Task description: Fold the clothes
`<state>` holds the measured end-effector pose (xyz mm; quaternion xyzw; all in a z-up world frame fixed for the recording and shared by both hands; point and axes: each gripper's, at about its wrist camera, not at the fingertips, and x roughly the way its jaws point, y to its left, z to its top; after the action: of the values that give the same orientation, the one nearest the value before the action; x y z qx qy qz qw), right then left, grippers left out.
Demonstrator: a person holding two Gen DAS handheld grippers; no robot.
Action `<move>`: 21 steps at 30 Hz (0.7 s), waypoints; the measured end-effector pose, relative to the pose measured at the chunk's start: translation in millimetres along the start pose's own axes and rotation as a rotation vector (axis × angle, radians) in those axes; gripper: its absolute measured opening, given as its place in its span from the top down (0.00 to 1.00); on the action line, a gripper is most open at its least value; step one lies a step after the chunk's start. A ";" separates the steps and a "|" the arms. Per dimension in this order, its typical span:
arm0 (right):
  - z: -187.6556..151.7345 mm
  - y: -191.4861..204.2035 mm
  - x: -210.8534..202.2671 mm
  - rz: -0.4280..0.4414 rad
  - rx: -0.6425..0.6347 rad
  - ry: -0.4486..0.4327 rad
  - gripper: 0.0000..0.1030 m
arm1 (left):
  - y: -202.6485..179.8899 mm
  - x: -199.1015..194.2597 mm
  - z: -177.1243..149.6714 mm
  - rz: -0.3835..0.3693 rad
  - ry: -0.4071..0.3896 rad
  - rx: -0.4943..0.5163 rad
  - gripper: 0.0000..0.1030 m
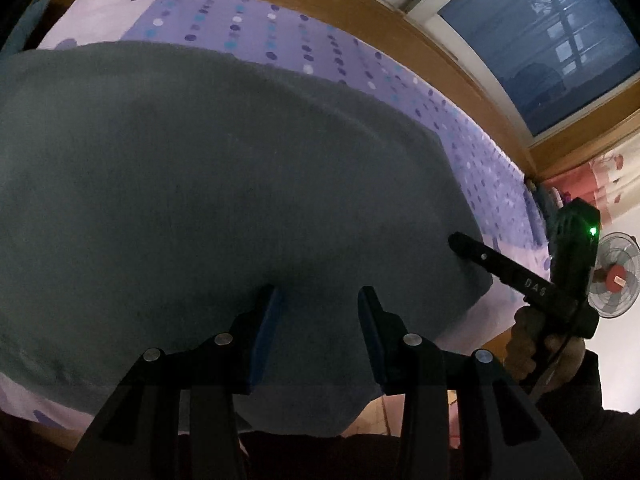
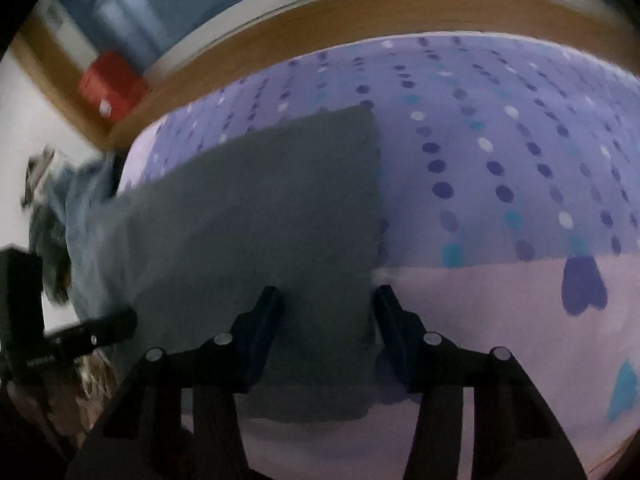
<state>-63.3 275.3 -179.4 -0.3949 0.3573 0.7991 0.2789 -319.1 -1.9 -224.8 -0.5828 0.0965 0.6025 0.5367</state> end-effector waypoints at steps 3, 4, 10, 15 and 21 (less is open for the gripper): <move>5.4 -10.3 1.3 0.064 0.070 0.008 0.38 | 3.5 -1.1 -0.8 -0.020 0.008 -0.024 0.61; 8.3 -12.2 2.2 0.081 0.090 0.011 0.37 | 4.2 -0.2 -1.2 -0.026 0.015 -0.029 0.61; 18.7 6.0 14.3 0.004 0.049 0.010 0.86 | 1.0 1.3 -3.3 -0.024 0.055 0.000 0.60; 30.7 19.7 -1.0 0.033 0.012 -0.023 0.91 | 10.8 -18.5 9.4 -0.132 0.024 -0.061 0.60; 62.3 96.7 -37.2 0.027 -0.250 -0.074 0.91 | 45.4 -29.3 62.4 -0.324 -0.006 -0.192 0.61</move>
<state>-140.8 261.6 -87.6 -0.3919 0.2494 0.8552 0.2298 -398.3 10.4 -205.5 -0.6374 -0.0580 0.5165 0.5688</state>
